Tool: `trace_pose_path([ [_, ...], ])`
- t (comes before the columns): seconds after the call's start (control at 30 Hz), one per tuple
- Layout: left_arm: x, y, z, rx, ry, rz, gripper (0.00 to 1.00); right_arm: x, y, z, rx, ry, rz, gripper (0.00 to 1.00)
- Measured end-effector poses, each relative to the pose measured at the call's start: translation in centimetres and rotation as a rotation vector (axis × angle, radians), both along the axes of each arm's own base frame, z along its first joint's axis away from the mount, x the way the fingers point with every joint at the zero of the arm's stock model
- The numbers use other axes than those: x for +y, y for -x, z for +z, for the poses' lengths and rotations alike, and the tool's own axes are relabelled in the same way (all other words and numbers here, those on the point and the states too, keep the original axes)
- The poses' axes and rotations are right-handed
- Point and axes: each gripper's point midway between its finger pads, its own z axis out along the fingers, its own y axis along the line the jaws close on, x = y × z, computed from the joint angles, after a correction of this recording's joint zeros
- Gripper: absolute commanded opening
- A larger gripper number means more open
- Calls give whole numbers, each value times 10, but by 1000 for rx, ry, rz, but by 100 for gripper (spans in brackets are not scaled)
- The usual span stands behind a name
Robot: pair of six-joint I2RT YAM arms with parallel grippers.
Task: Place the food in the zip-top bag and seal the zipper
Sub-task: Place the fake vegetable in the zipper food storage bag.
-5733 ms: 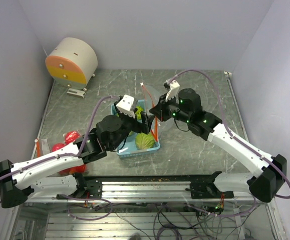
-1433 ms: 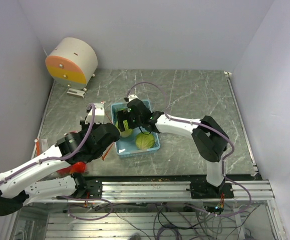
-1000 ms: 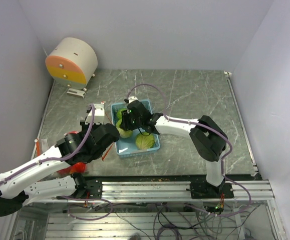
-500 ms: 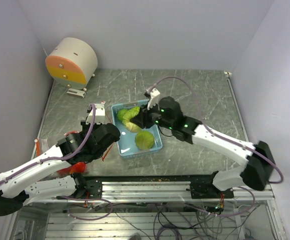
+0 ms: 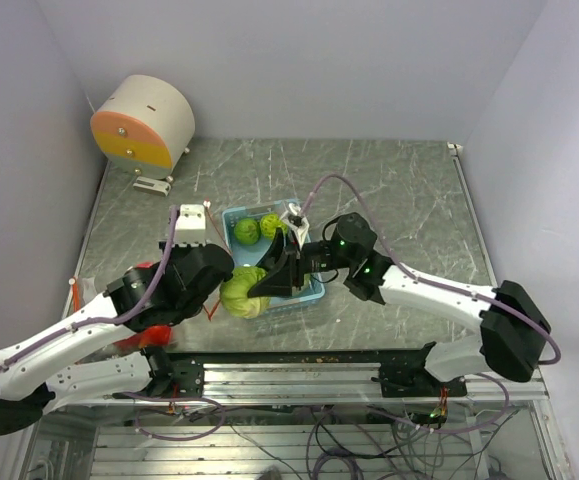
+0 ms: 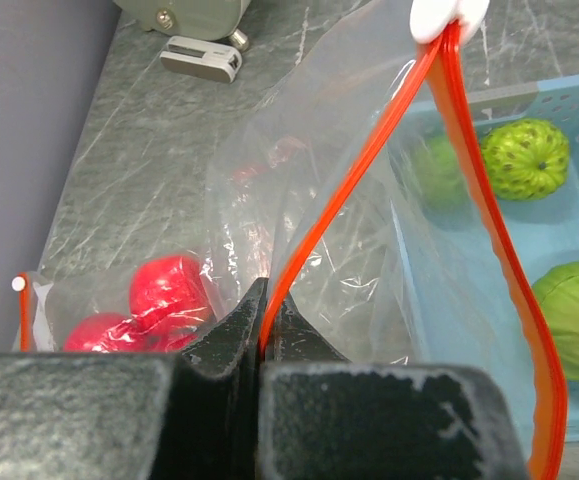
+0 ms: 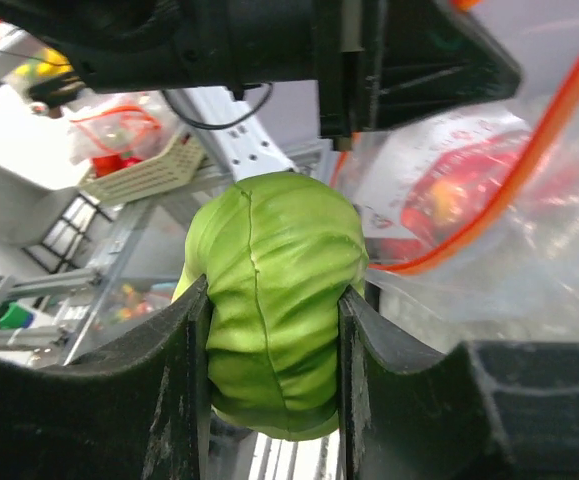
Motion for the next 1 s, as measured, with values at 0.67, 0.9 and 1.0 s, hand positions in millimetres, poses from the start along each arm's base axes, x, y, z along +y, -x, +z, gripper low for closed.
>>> trace_pose_path([
  [0.67,-17,14,37,-88,355,-152,7,40,-36,7,125,-159,-108,0],
  [0.9,-31,14,30,-74,392,-200,7,33,-88,15,70,-60,-433,0],
  [1.0,-42,11,21,-59,393,-218,7,37,-98,23,45,-38,-511,0],
])
